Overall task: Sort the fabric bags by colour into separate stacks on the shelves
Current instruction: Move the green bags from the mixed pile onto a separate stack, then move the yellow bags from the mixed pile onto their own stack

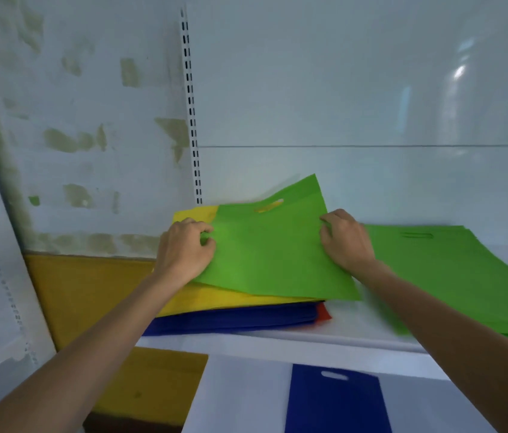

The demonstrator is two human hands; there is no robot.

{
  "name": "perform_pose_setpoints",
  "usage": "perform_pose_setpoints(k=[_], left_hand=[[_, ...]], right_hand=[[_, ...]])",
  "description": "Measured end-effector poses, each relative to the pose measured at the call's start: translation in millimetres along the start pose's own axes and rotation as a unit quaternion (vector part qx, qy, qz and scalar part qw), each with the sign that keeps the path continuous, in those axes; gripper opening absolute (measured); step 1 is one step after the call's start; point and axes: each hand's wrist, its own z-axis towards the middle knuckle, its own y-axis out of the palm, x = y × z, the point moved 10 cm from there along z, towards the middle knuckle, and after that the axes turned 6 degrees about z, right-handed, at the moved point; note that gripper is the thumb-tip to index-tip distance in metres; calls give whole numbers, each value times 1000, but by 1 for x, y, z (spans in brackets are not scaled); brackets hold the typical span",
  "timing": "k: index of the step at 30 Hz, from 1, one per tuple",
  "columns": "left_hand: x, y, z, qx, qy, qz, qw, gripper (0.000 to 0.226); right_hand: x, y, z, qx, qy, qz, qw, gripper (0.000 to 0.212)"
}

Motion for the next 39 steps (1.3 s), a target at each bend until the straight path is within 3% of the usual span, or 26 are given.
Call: perform_pose_setpoints(k=[14,20,24,27,31,35,39], left_hand=[[256,71,-11,-92,112,-72,987,38],[282,119,-47,-150,95,-30,984,34],[275,135,-69,-178,53,-1,983,36],[271,127,-70,-172,40,18,984,39],[265,104,-61,-151,49,-9,987,33],[246,67,-49,-127,70,-14,989,30],[187,26,-36,-125,55,-11,991,25]], right_hand=[[205,-170,-35,-61,138,-122,981,49],[264,-151,-78,-153,177,-94,968,66],[290,-116,-104,-283,221,-84,930,59],[290,-113,-105,-330,216,-112,912,57],[273,-131,-77,-266,157,-173,935,56],[222,-137,-51,-149,85,-124,977,44],[158,-115,-32,-106,24,-56,993,37]])
